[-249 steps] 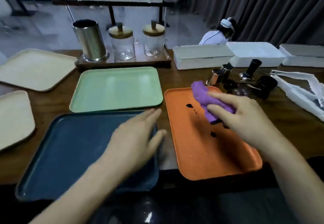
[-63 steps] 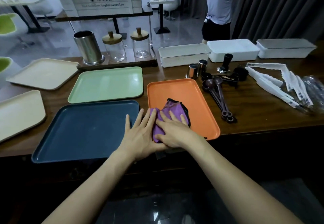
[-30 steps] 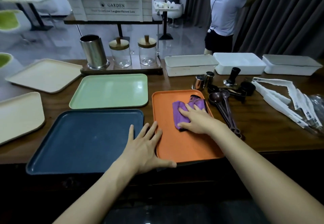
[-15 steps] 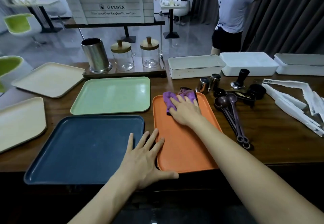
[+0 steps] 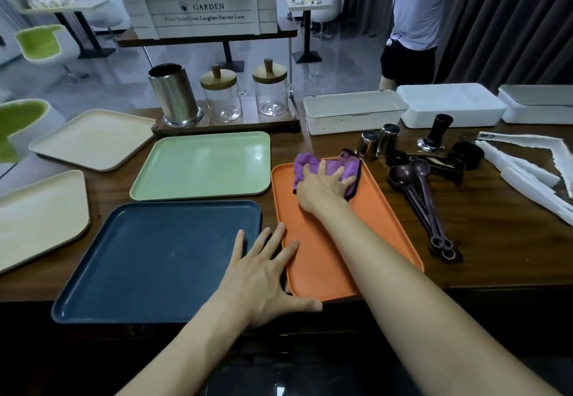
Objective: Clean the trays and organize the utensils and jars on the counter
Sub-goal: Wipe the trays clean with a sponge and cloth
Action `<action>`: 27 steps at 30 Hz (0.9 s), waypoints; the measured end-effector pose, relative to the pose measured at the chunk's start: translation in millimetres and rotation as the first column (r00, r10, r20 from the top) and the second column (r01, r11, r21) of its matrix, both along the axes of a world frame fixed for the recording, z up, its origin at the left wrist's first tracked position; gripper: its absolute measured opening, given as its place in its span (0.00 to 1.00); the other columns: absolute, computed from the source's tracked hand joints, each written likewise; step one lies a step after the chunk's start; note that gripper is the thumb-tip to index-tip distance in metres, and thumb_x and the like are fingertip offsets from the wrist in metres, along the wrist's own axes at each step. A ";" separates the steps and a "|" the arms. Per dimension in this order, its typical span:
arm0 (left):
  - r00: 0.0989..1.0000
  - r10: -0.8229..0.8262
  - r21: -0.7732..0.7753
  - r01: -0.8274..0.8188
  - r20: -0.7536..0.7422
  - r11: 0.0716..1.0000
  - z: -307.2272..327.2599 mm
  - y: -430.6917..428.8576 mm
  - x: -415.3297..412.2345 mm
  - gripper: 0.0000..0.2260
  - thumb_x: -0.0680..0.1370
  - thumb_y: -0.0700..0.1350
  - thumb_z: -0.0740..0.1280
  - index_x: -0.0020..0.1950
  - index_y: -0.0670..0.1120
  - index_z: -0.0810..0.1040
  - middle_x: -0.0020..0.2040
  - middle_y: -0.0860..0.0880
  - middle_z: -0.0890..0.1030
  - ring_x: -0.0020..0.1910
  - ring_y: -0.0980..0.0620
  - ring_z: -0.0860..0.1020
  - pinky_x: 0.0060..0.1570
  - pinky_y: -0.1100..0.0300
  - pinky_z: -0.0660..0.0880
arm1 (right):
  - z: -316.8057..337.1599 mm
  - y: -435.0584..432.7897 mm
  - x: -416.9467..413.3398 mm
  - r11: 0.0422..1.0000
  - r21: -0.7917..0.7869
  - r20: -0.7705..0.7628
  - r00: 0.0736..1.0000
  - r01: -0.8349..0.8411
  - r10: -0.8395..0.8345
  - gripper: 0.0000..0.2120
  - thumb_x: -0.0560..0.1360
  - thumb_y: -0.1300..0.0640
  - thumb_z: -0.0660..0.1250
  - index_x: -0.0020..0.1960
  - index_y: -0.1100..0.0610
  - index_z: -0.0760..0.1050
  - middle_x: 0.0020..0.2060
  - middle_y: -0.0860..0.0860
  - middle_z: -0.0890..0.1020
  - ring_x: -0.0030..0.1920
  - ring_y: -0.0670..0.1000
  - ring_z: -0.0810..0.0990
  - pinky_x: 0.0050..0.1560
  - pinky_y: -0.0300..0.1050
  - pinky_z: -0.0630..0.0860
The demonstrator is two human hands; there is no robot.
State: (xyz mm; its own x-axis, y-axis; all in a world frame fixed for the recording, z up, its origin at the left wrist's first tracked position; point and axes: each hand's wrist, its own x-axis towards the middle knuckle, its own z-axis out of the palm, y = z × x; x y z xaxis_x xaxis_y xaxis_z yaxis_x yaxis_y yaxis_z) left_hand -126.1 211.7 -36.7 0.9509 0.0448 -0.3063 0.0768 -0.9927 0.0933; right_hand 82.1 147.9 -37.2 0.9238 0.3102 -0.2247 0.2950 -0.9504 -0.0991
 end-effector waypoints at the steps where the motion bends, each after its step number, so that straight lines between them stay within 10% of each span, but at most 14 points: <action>1: 1.000 -0.001 0.003 0.001 -0.002 1.000 0.0 0.7 0.8 0.55 0.64 0.85 0.52 0.84 0.58 0.42 0.81 0.55 0.32 0.81 0.53 0.33 0.76 0.38 0.31 | 1.2 8.2 -5.5 0.999 -0.011 -0.017 0.999 -0.036 0.036 0.31 0.82 0.47 0.54 0.82 0.46 0.46 0.81 0.56 0.44 0.77 0.74 0.43 0.69 0.80 0.42; 19: 0.985 0.057 -0.129 -0.037 0.161 0.991 -0.1 -2.1 -4.7 0.61 0.62 0.85 0.56 0.83 0.52 0.37 0.84 0.55 0.44 0.83 0.52 0.40 0.76 0.37 0.31 | 17.0 -113.8 -130.8 0.865 0.221 -0.214 0.843 -0.450 0.493 0.25 0.82 0.52 0.56 0.77 0.38 0.62 0.81 0.45 0.48 0.81 0.55 0.42 0.78 0.62 0.38; 27: 0.999 0.025 -0.043 -0.023 0.038 0.999 0.6 0.9 -0.4 0.59 0.62 0.85 0.53 0.84 0.54 0.45 0.84 0.52 0.39 0.83 0.50 0.41 0.75 0.35 0.30 | 6.1 -136.8 -86.5 0.967 0.086 -0.084 0.965 -0.240 0.247 0.27 0.83 0.50 0.51 0.81 0.40 0.51 0.82 0.49 0.47 0.81 0.57 0.45 0.78 0.61 0.42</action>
State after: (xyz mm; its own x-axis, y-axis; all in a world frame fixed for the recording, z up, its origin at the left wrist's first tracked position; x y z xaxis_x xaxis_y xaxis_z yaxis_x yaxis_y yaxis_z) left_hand -126.5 212.6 -36.1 0.9609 0.0551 -0.2712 0.0957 -0.9857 0.1388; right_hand -4.3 11.1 -31.2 0.7943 0.5421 -0.2743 0.5026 -0.8400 -0.2047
